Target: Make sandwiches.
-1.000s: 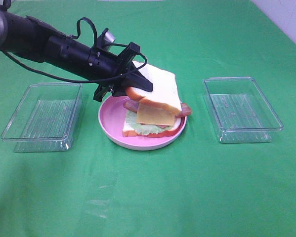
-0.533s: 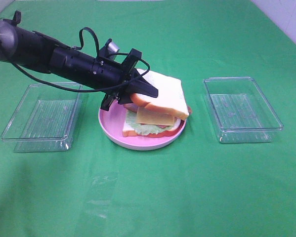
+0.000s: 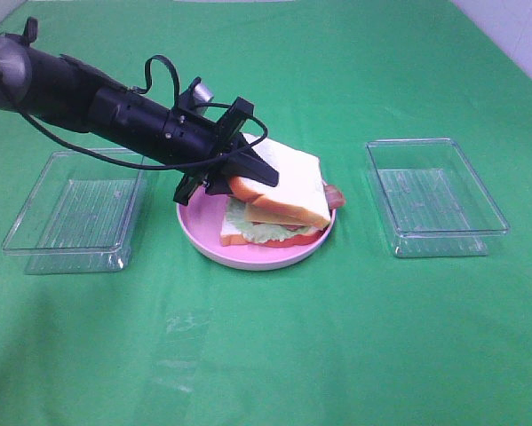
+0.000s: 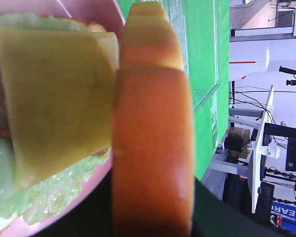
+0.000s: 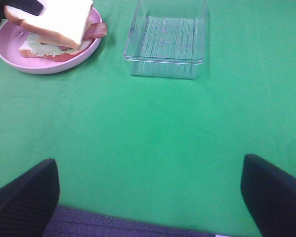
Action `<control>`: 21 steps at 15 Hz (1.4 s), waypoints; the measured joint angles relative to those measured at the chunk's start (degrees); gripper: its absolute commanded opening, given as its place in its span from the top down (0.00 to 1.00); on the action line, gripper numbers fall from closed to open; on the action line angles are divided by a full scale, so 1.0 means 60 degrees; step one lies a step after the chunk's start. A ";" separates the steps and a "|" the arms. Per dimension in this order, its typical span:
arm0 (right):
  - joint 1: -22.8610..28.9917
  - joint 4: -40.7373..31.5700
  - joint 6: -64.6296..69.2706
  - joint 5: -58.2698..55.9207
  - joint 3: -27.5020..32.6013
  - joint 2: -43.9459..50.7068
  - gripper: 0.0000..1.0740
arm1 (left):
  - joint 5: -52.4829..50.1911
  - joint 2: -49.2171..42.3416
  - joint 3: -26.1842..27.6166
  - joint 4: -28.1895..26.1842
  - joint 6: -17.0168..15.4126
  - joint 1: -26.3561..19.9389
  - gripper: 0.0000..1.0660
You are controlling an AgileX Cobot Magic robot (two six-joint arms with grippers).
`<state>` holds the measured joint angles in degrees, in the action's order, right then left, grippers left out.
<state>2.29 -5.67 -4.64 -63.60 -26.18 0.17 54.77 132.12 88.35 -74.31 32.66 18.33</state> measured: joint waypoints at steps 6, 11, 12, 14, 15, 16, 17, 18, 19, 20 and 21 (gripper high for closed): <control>0.0000 0.0000 0.0000 0.0010 0.0000 0.0000 0.11 | -0.0191 0.0000 0.0000 0.0105 -0.0392 0.0000 0.29; 0.0000 0.0000 0.0000 0.0010 0.0000 0.0000 0.11 | 0.0697 -0.0019 0.1299 0.1881 -0.1843 0.0010 0.24; 0.0000 0.0000 0.0000 0.0010 0.0000 0.0000 0.11 | 0.0974 -0.0019 0.1795 0.2798 -0.2636 0.0010 0.24; 0.0000 0.0000 0.0000 0.0010 0.0000 0.0000 0.11 | 0.1843 -0.0019 0.3046 0.5290 -0.4507 0.0010 0.24; 0.0000 0.0000 0.0000 0.0010 0.0000 0.0000 0.11 | 0.2206 -0.0019 0.3524 0.6159 -0.5042 0.0010 0.24; 0.0000 0.0000 0.0000 0.0010 0.0000 0.0000 0.11 | 0.2378 -0.0019 0.3915 0.6790 -0.5376 0.0010 0.23; 0.0000 0.0000 0.0000 0.0010 0.0000 0.0000 0.11 | 0.2378 -0.0019 0.4249 0.7248 -0.5539 0.0010 0.19; 0.0000 0.0000 0.0000 0.0010 0.0000 0.0000 0.11 | 0.2378 -0.0057 0.4460 0.7706 -0.5710 0.0010 0.16; 0.0000 0.0000 0.0000 0.0010 0.0000 0.0000 0.11 | 0.2387 -0.0172 0.4517 0.8298 -0.5930 0.0010 0.15; 0.0000 0.0000 0.0000 0.0010 0.0000 0.0000 0.11 | 0.2416 -0.0315 0.4517 0.9196 -0.6236 0.0010 0.15; 0.0000 0.0000 0.0000 0.0010 0.0000 0.0000 0.11 | 0.2426 -0.0477 0.4517 1.0036 -0.6474 0.0010 0.15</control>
<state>2.29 -5.67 -4.64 -63.54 -26.18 0.17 69.33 129.26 115.45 -14.09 -6.19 18.39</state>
